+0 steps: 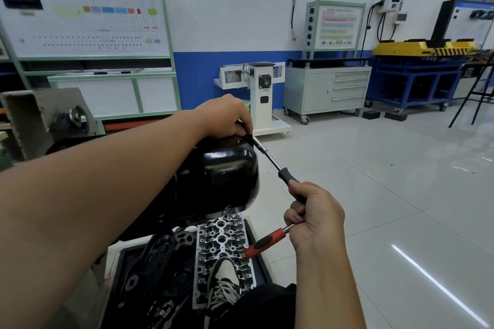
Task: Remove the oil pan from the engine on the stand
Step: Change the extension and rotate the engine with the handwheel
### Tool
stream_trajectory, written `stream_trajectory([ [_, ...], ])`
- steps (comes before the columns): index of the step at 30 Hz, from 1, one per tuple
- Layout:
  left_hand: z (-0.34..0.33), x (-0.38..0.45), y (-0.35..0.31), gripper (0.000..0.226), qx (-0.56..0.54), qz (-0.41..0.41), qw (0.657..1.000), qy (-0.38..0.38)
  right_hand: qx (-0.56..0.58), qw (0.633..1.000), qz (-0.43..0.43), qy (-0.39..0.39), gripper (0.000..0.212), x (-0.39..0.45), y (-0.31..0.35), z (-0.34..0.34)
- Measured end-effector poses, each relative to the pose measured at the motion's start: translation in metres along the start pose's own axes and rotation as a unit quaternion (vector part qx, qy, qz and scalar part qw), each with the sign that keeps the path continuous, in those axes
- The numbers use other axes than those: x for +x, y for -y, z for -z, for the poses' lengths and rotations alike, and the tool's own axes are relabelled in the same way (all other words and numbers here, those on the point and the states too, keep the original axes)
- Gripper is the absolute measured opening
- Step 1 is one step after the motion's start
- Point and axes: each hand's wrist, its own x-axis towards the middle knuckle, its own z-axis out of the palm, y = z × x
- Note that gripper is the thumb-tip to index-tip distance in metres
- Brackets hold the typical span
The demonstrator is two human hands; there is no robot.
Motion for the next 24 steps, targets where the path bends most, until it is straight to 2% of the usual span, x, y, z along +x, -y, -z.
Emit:
stream_trajectory([
  [8, 0.003, -0.007, 0.007, 0.022, -0.067, 0.032, 0.996, -0.043, 0.012, 1.000, -0.018, -0.001, 0.025, 0.002, 0.003, 0.005],
  [11, 0.004, -0.007, 0.008, 0.023, -0.069, 0.027, 0.997, -0.023, 0.014, 1.000, -0.025, 0.003, 0.025, 0.000, 0.002, 0.003],
  [16, 0.002, 0.001, 0.000, 0.025, 0.004, -0.015, 0.999, 0.047, 0.019, 0.999, -0.038, 0.006, 0.023, -0.002, 0.001, 0.003],
  [24, 0.003, 0.005, -0.002, 0.023, 0.023, -0.015, 0.999, 0.043, 0.025, 0.998, -0.050, 0.007, 0.021, -0.004, -0.001, -0.001],
])
